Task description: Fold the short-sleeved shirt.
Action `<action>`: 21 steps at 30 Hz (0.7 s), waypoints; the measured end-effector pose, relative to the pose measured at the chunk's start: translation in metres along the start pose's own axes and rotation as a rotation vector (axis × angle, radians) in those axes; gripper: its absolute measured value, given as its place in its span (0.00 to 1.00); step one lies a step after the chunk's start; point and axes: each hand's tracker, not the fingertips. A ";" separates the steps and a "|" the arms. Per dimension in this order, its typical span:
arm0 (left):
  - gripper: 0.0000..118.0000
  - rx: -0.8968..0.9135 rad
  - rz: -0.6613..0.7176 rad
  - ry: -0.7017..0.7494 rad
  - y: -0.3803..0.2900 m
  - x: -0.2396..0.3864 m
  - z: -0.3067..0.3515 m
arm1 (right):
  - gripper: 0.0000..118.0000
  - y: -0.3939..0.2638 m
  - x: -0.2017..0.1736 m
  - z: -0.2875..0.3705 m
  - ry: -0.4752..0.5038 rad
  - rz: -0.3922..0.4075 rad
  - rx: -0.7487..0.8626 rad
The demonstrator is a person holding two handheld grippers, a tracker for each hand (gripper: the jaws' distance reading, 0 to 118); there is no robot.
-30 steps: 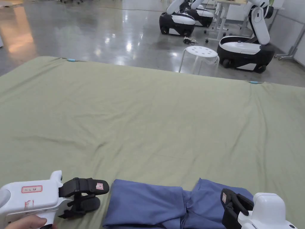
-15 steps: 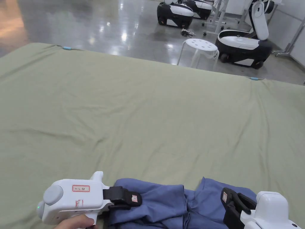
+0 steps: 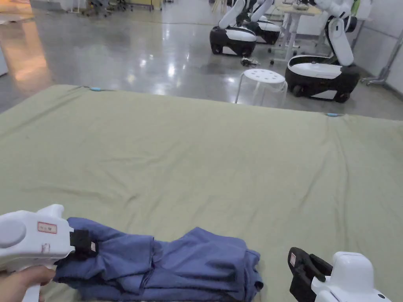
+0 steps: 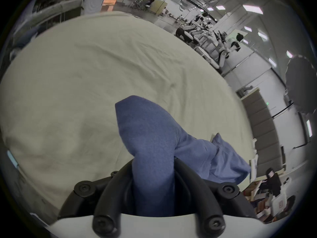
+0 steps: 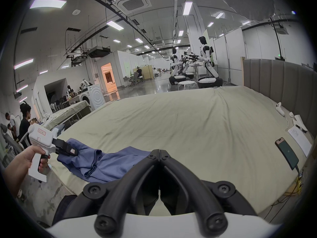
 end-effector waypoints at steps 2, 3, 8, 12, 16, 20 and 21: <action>0.11 0.026 -0.015 0.002 -0.010 0.036 0.004 | 0.00 -0.002 0.003 0.001 -0.002 -0.004 0.005; 0.11 0.052 -0.054 -0.019 -0.013 0.053 0.002 | 0.00 -0.002 0.005 0.002 -0.005 -0.003 0.005; 0.11 0.105 -0.393 0.091 -0.045 0.192 -0.038 | 0.01 -0.005 0.017 0.005 -0.011 -0.019 -0.010; 0.11 0.060 -0.587 0.146 -0.089 0.264 -0.102 | 0.01 -0.009 0.027 0.012 -0.017 -0.058 0.000; 0.15 0.021 -0.627 0.239 -0.116 0.266 -0.143 | 0.01 -0.012 0.033 0.020 -0.016 -0.074 0.006; 0.48 -0.023 -0.552 0.026 -0.095 0.248 -0.111 | 0.01 -0.011 0.036 0.023 0.010 -0.063 0.011; 0.51 -0.044 -0.456 -0.087 -0.085 0.235 -0.099 | 0.01 -0.008 0.035 0.023 0.021 -0.076 0.010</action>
